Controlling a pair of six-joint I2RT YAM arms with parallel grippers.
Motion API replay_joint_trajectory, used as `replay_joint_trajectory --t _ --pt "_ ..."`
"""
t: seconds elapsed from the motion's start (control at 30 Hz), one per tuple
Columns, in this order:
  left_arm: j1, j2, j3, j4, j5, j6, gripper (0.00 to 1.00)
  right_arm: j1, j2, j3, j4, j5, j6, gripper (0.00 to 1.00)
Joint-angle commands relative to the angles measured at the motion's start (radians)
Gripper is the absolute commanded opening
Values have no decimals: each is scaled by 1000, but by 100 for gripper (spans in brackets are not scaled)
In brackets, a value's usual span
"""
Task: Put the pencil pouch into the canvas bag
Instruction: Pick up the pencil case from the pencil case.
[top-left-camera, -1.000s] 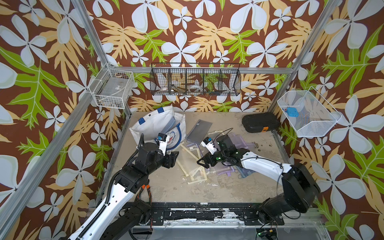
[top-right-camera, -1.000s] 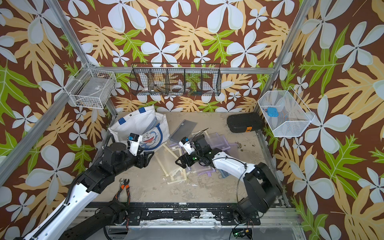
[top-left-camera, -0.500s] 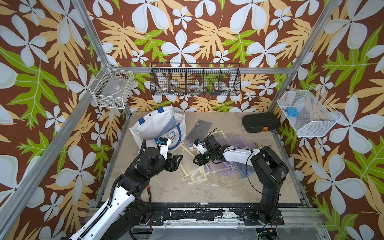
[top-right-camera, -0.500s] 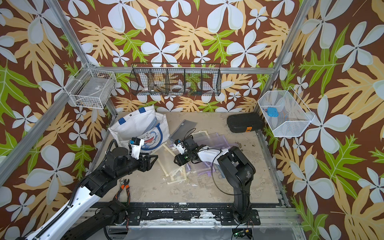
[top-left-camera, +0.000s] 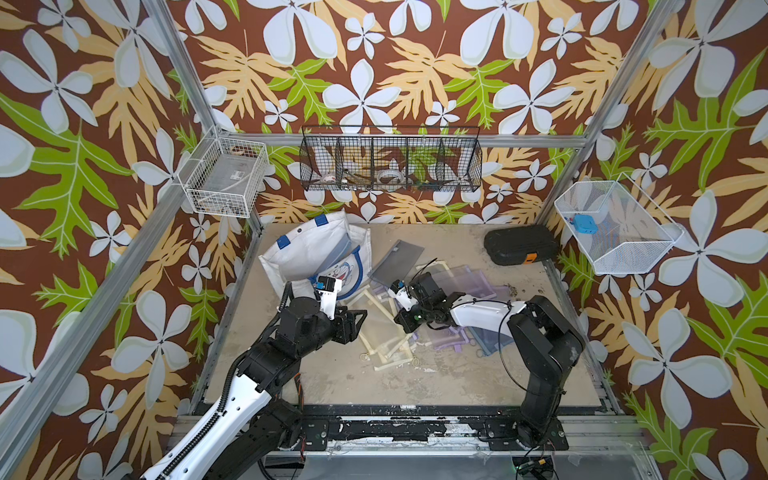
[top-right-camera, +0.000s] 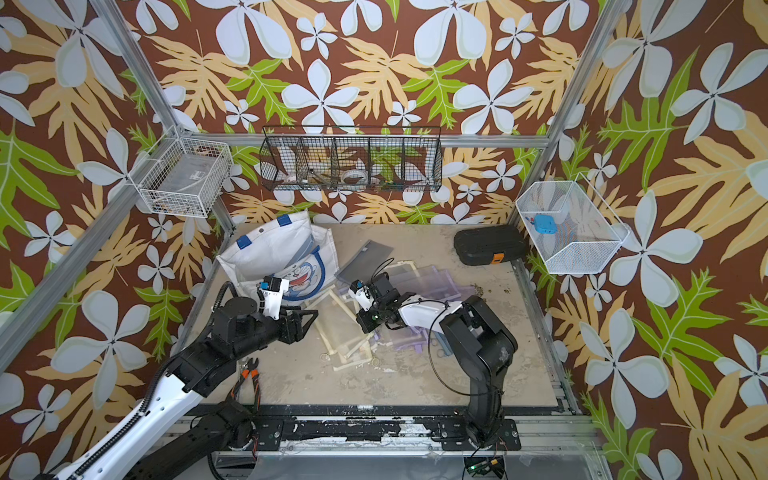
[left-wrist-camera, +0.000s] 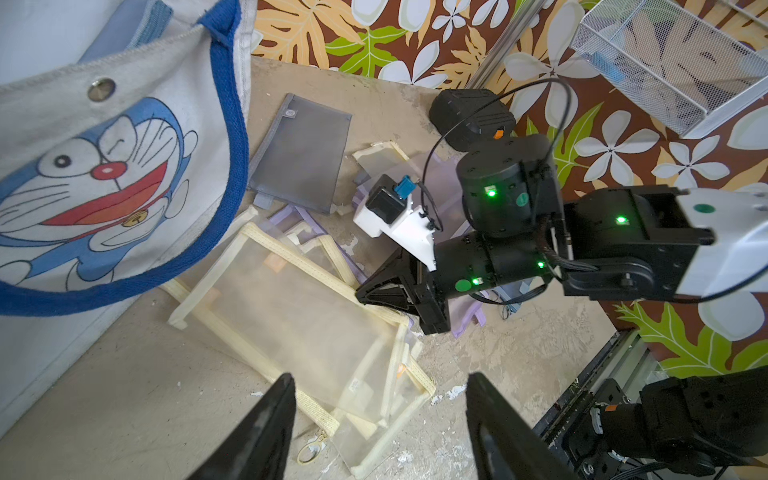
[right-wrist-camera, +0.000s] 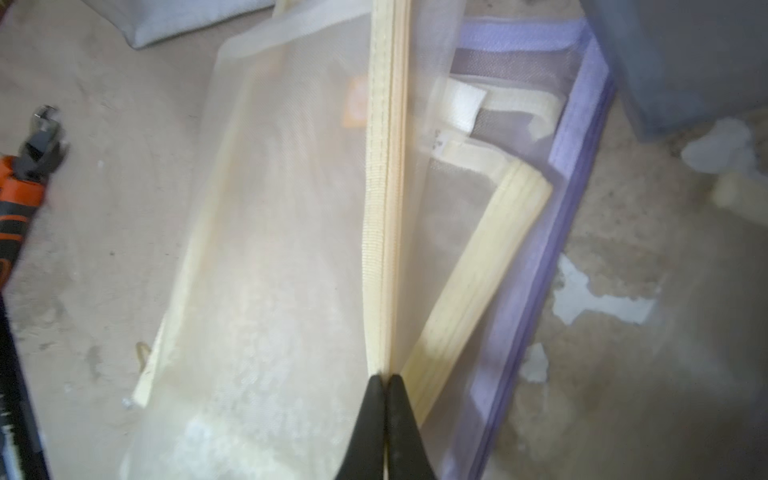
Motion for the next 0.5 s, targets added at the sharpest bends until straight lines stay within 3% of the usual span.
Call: replay_joint_trajectory --t 0.0,0.27,0.47 --pt "0 5 -2 39 13 -14 67 -1 -78 -40 1 20 -14 0" --pt "0 35 -26 77 48 -40 68 -40 -365 -180 -35 17 18 0" --pt "0 24 -130 225 124 -124 73 -52 -596 -271 -27 -42 19 0"
